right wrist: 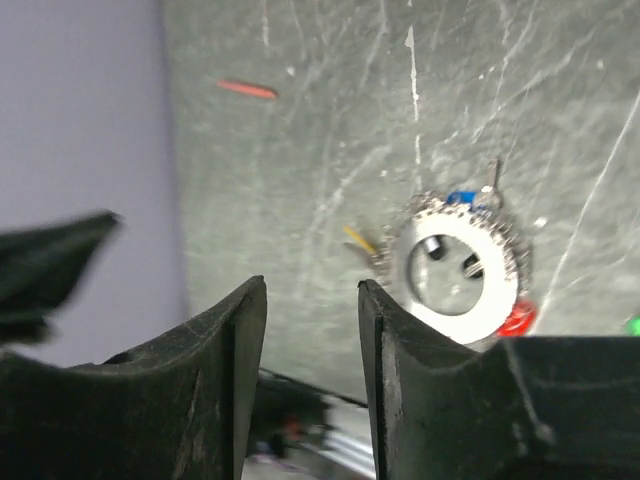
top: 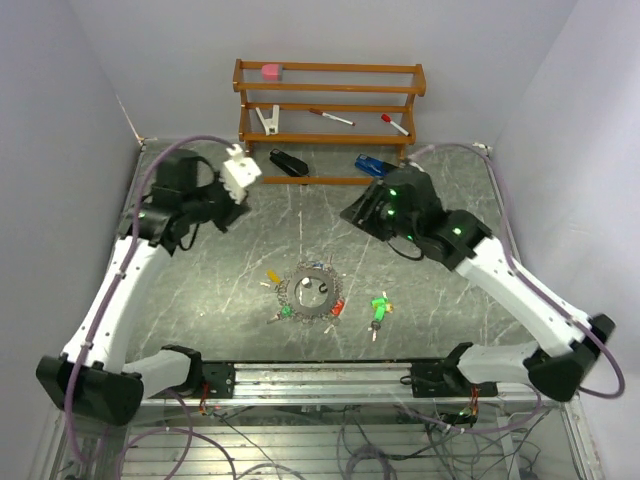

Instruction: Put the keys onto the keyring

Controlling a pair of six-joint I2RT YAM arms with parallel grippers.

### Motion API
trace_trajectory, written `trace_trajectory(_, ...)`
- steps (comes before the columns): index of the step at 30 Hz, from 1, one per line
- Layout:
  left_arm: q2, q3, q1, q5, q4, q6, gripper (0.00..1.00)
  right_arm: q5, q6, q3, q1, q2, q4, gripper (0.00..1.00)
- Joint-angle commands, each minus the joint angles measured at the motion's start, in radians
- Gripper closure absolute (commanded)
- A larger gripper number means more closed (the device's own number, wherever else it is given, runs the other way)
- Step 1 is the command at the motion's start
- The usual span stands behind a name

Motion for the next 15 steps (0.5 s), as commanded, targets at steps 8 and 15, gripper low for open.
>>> trace_trajectory(8,-0.069,-0.130,0.491,0.051,0.211,-0.218,0.80,-0.283,-0.873,0.139,0.079,0.411,0.186,0.74)
trace_trajectory(15,-0.056,-0.193,0.627,0.181,0.293,-0.301,0.79,-0.247,-1.013,0.187,0.205,0.569,0.137,0.64)
